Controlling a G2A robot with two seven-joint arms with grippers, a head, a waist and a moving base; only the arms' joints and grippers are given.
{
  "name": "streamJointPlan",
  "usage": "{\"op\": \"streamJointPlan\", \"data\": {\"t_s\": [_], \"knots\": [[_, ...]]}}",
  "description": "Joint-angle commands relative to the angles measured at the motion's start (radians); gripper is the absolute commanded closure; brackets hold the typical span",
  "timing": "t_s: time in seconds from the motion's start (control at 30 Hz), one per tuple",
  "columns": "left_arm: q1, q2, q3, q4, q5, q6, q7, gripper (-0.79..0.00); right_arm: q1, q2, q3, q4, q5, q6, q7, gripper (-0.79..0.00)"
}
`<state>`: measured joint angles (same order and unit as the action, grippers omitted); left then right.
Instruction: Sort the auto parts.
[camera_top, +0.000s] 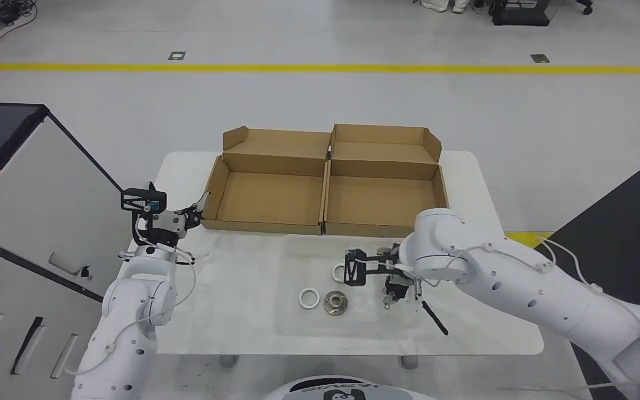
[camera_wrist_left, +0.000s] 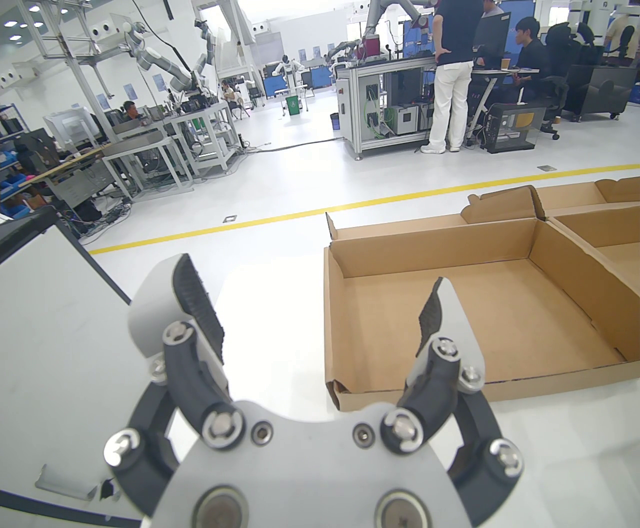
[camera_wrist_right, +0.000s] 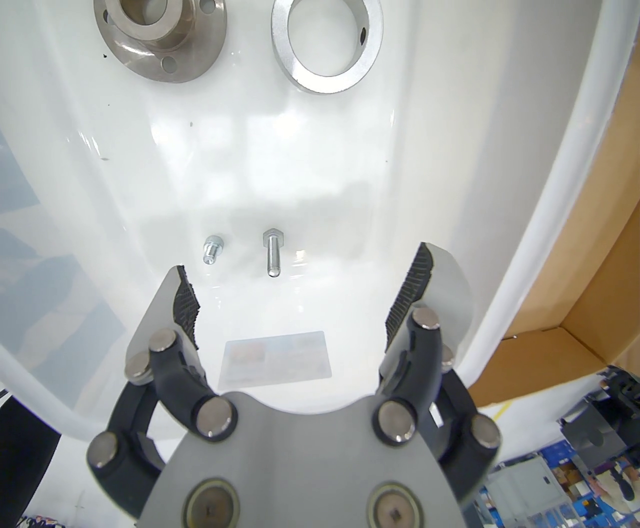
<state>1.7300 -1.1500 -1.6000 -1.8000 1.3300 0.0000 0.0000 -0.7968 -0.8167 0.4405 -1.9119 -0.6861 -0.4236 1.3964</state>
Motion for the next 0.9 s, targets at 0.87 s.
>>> {"op": "streamJointPlan", "data": {"t_s": [0.87], "knots": [[0.0,0.0,0.0,0.0,0.0,0.0,0.0,-0.785,-0.036,0.005,0.014,0.006,0.015,0.002,0.002,-0.317]]}}
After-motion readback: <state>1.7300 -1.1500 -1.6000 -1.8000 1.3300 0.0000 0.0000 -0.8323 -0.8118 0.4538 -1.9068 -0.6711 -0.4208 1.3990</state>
